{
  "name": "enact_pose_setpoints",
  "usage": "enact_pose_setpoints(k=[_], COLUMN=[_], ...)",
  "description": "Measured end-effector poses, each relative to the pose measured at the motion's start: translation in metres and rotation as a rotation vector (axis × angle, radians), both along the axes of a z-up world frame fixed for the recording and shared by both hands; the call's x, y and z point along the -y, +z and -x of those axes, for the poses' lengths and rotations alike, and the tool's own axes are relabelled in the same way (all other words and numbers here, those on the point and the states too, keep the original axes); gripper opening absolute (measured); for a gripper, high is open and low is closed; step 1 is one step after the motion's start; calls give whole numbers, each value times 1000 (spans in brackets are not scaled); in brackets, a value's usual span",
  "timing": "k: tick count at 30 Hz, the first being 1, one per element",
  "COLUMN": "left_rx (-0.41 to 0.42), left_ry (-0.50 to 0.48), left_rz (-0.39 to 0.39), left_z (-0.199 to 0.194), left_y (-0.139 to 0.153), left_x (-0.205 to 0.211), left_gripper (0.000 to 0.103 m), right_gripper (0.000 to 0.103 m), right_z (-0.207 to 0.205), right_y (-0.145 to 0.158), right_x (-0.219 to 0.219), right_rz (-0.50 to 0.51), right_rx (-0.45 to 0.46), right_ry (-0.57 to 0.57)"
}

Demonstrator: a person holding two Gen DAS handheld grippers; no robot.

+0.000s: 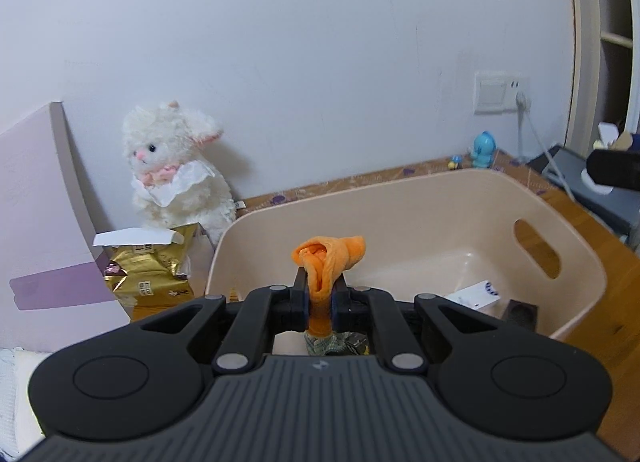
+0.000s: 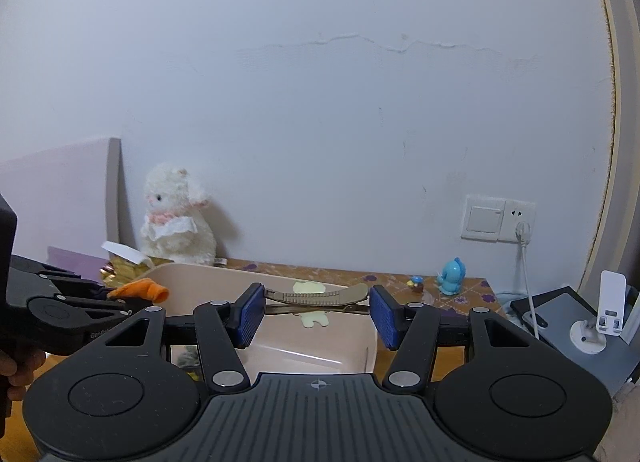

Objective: Organize objects
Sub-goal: 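Carry the cup and clip over the bin and release them inside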

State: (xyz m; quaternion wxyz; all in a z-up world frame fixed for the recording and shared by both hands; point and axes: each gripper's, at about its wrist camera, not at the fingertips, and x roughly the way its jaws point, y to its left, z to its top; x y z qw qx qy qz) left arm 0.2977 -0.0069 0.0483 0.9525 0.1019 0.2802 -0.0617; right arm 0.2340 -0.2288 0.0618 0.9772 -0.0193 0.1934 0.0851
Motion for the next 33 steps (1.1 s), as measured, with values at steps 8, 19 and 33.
enact_pose_setpoints(k=[8,19,33], left_rx=[-128,-244,-211], left_ry=[-3,-3,12], left_rz=[-57,-89,-87], left_z=[-32,-45,-34], left_y=[-26,-41,-31], left_x=[7,11,13], left_gripper=[12,28,86], right_gripper=[54,55,87], right_z=[-39,-62,-54], right_y=[-27,-61,-56], right_x=[-13,-33,-25], right_rz=[59,128,69], right_rx=[-110,-285,-304], right_ry=[7,44,41])
